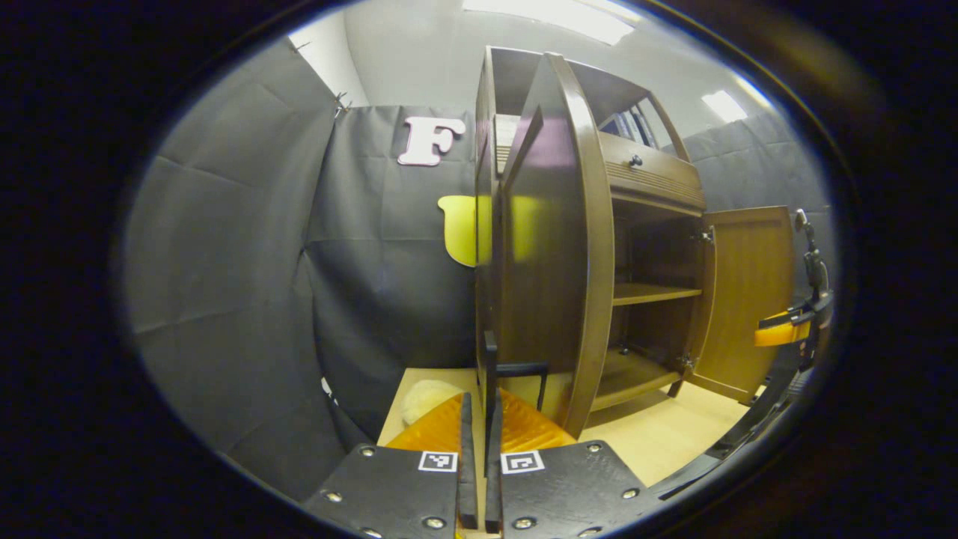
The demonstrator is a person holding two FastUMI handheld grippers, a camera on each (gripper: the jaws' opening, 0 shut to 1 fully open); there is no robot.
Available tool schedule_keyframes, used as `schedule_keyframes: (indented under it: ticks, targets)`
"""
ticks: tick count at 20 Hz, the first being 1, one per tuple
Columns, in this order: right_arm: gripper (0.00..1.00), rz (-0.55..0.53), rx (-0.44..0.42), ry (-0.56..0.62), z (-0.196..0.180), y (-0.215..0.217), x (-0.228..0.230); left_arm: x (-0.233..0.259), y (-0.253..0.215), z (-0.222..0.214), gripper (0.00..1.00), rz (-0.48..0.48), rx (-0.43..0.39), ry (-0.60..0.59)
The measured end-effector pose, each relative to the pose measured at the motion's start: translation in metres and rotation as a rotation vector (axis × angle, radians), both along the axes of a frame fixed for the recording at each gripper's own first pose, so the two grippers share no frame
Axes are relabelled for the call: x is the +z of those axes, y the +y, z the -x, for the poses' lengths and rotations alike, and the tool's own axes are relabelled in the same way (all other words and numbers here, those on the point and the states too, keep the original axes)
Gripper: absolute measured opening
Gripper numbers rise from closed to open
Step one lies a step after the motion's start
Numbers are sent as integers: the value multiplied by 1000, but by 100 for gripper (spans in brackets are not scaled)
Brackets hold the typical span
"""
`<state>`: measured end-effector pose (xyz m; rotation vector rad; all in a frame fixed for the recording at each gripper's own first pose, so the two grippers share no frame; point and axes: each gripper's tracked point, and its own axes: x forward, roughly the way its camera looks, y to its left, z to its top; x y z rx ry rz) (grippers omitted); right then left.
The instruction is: Open the right door of the double-door shoe cabinet with the right hand, and open the left door with the left hand.
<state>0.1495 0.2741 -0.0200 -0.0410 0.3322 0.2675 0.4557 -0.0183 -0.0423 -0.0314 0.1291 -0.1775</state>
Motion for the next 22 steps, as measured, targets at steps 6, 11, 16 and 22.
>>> schedule_keyframes:
  ticks: [6,11,16,22]
  targets:
    - [95,3,-46,-38,-6,-19,14,1,5,9,6,-7,22,21]
    - [100,-22,-71,-51,-8,-28,23,12,13,17,6,12,97,-7]
    - [98,-4,-58,-72,-6,-28,26,27,15,21,6,49,163,-66]
    - [97,17,-34,-98,2,-32,45,42,13,24,7,91,163,-91]
